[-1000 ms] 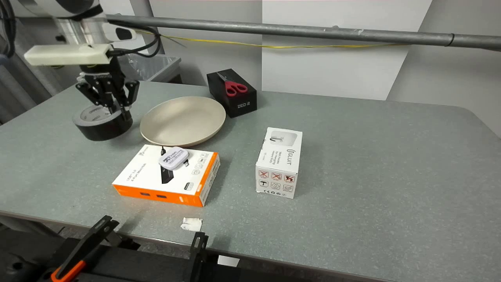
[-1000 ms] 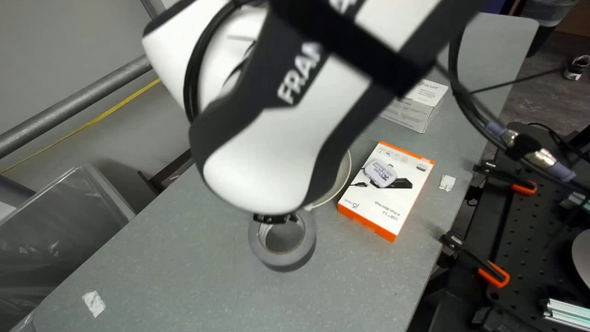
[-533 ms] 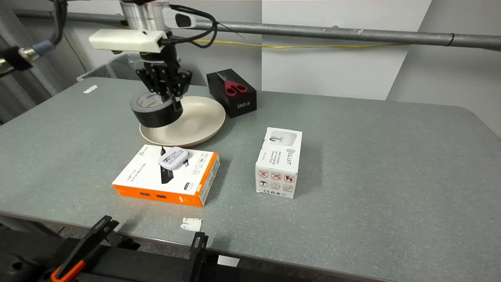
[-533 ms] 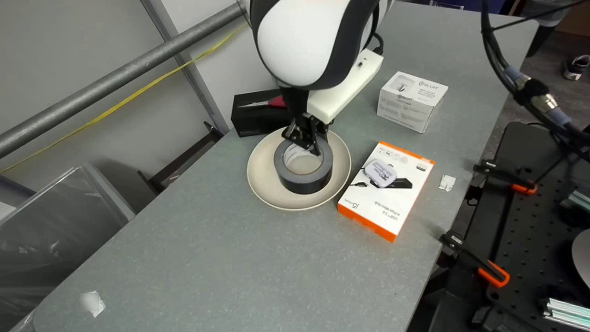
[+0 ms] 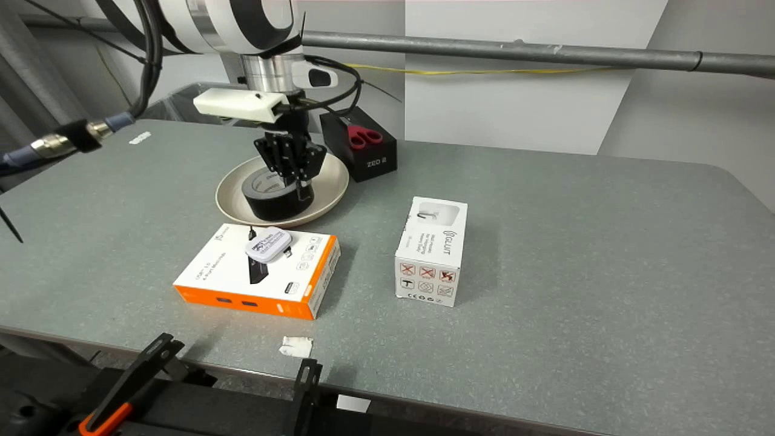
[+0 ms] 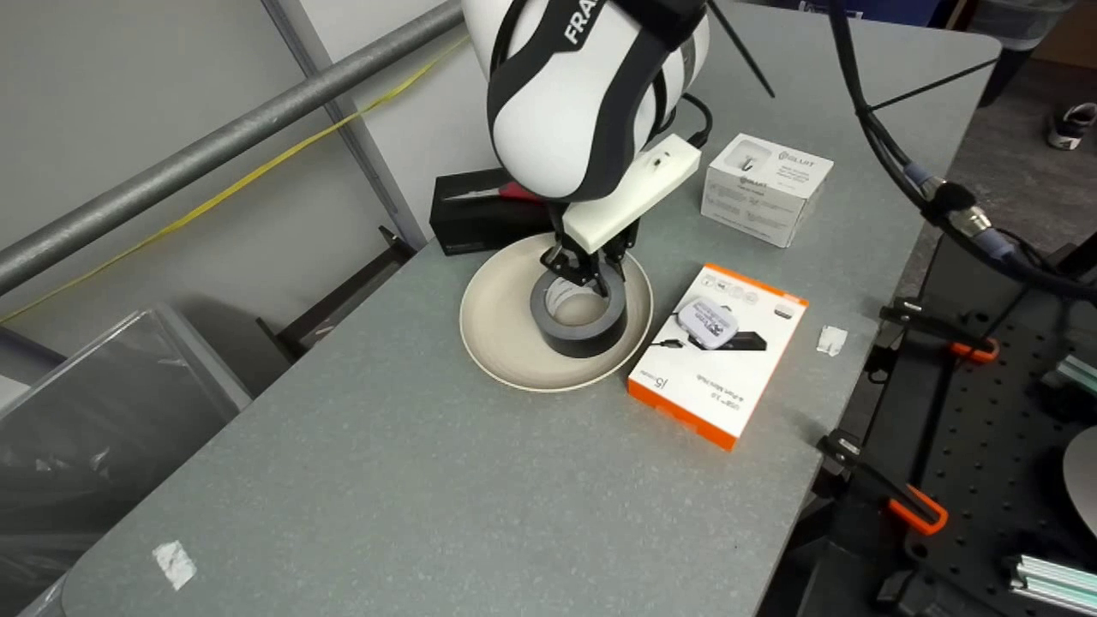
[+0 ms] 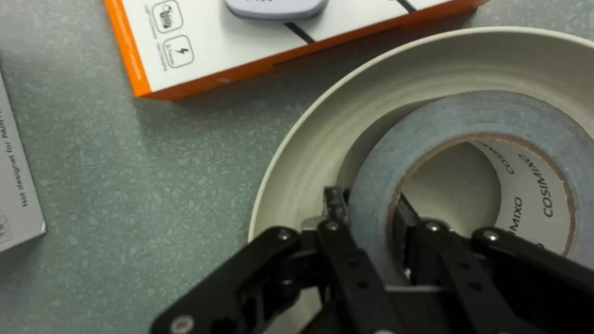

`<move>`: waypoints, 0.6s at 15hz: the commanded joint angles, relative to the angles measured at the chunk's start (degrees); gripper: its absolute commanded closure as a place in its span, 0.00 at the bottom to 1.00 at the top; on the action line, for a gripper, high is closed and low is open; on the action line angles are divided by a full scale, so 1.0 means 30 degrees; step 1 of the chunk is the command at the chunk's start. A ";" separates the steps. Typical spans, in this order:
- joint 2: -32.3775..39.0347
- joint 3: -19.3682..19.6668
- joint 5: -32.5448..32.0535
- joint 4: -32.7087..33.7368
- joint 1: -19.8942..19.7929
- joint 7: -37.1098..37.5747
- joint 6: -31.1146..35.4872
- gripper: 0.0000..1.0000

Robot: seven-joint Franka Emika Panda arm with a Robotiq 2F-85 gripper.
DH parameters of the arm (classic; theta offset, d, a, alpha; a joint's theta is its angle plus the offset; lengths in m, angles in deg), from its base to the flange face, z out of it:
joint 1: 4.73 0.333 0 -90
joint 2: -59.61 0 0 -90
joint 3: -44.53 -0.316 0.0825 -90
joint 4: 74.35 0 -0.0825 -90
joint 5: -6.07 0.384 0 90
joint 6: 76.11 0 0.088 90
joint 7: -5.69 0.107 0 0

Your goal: Put the black masking tape on the white plate

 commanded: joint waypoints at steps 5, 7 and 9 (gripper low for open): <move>0.1810 0.0002 0.1060 0.2570 0.0103 0.0825 -0.0681 0.49; 0.1914 -0.0080 0.1344 0.2723 0.0049 0.0693 -0.0697 0.43; 0.1901 -0.0119 0.1427 0.2727 0.0076 0.0648 -0.0650 0.27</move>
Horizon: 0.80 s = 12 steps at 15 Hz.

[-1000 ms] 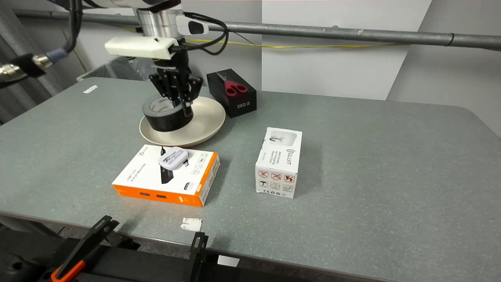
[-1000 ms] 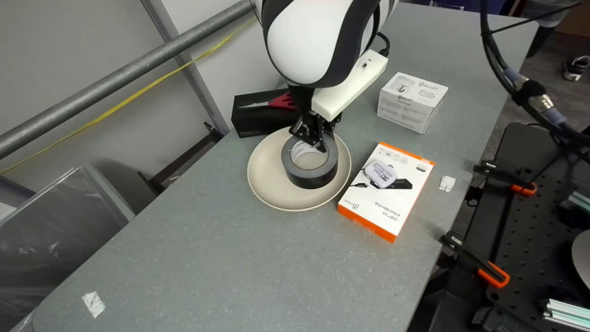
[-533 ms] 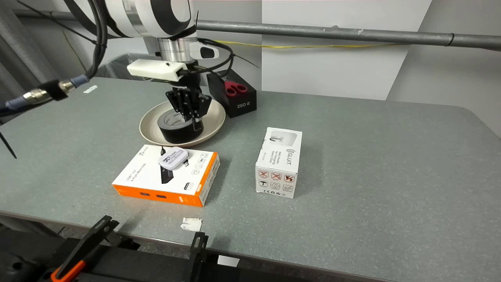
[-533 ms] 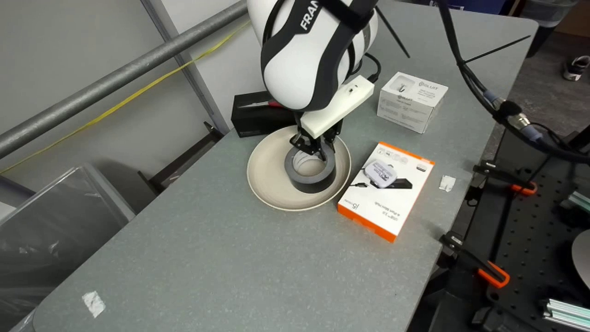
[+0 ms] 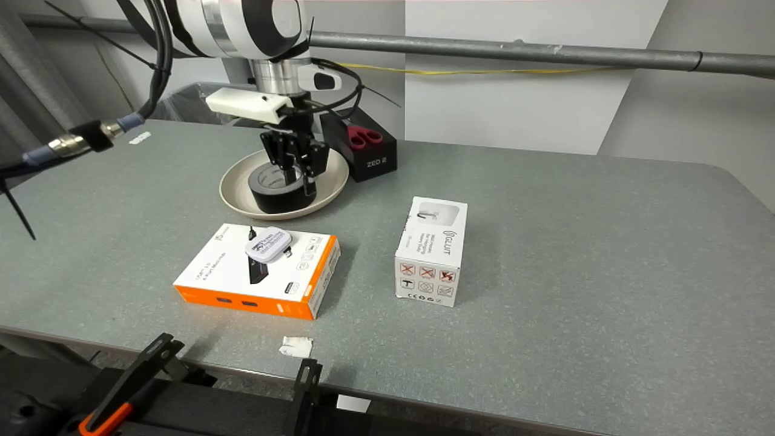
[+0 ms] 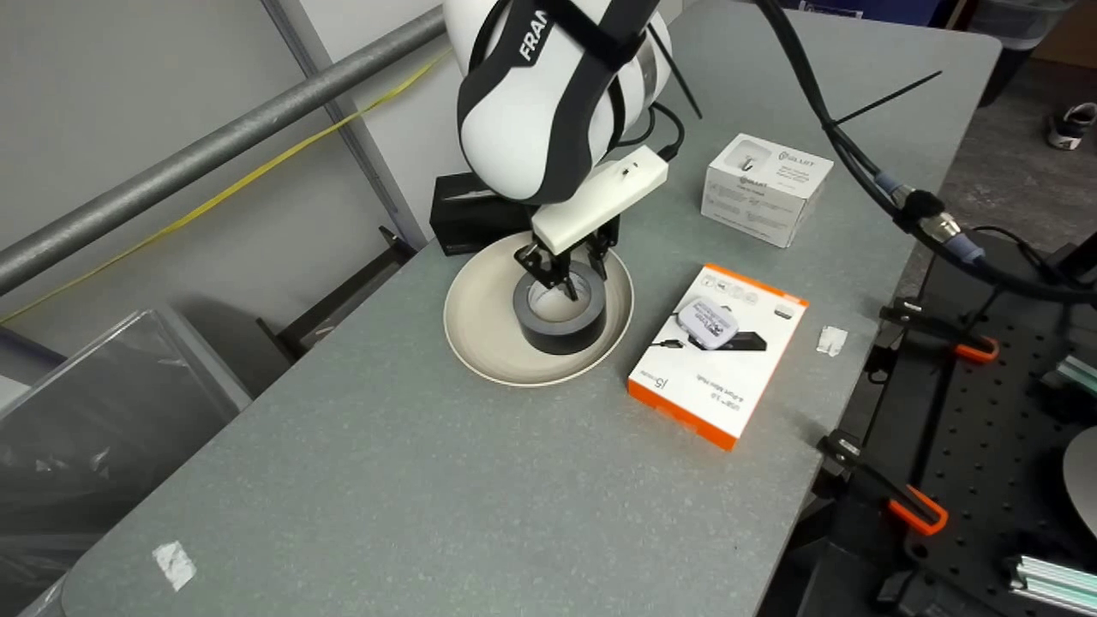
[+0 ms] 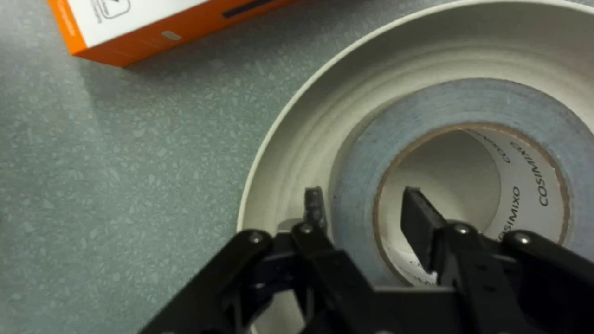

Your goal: Put the black masking tape on the white plate

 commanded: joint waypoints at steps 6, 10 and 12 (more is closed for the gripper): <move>0.0261 -0.0276 0.0813 0.0772 0.0003 0.0010 -0.0642 0.00; 0.0073 -0.0205 0.0500 0.0302 0.0121 -0.0201 -0.0362 0.00; 0.0073 -0.0277 0.0612 0.0371 0.0120 -0.0240 -0.0552 0.00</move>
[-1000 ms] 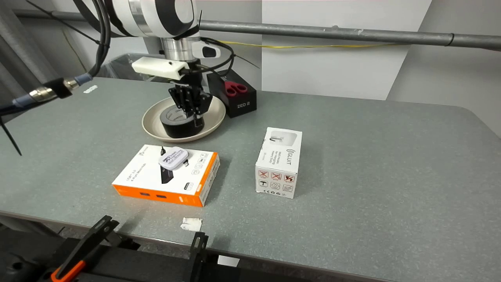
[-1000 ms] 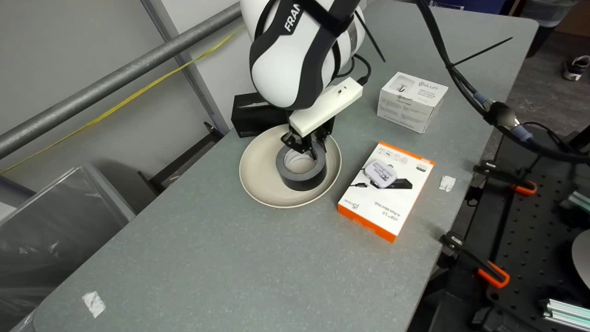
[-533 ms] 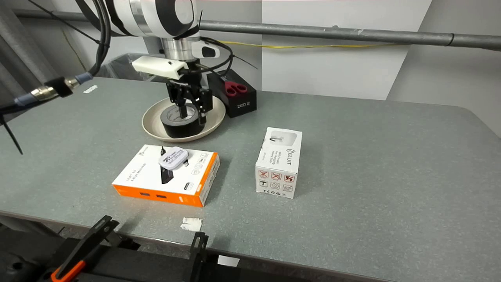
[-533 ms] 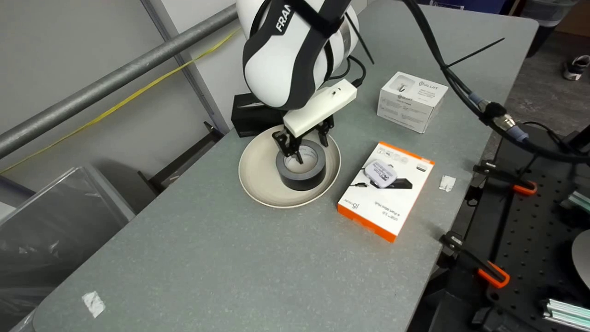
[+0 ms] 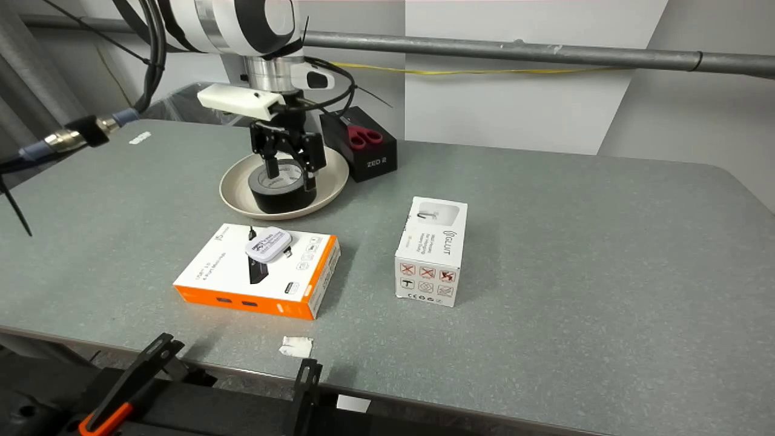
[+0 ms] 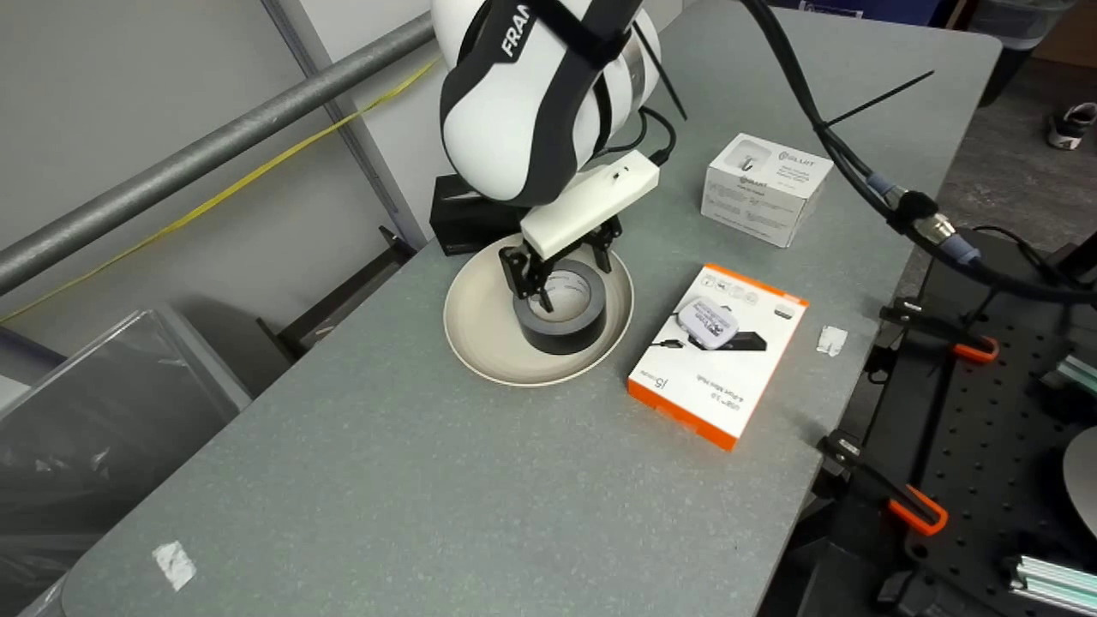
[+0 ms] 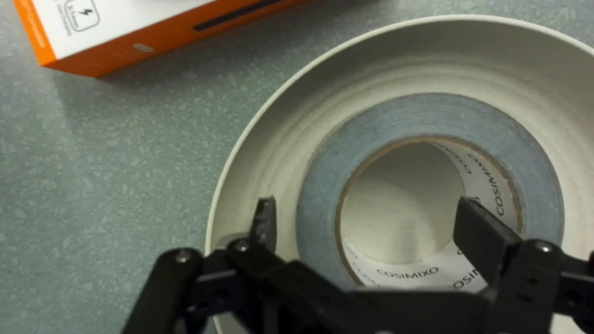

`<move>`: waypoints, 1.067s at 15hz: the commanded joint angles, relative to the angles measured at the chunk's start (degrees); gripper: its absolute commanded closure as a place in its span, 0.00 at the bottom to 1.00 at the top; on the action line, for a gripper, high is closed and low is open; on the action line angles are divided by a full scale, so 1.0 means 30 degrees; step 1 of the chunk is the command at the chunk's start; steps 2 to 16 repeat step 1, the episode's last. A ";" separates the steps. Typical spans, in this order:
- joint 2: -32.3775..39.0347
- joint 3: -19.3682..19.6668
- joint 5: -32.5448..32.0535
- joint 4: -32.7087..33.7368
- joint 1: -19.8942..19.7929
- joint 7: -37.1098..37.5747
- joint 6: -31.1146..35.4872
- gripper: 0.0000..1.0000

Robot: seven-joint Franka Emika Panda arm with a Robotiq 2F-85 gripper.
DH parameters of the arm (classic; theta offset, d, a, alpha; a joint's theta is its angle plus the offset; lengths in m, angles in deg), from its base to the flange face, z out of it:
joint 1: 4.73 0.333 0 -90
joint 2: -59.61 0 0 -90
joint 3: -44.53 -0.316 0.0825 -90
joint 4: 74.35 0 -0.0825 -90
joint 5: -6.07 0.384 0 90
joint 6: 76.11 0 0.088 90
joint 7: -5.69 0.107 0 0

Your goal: Put the black masking tape on the white plate

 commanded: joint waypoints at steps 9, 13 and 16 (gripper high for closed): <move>0.0015 0.0119 0.0110 0.0067 0.0121 -0.0072 -0.0105 0.00; 0.0015 0.0119 0.0110 0.0067 0.0121 -0.0072 -0.0105 0.00; 0.0015 0.0119 0.0110 0.0067 0.0121 -0.0072 -0.0105 0.00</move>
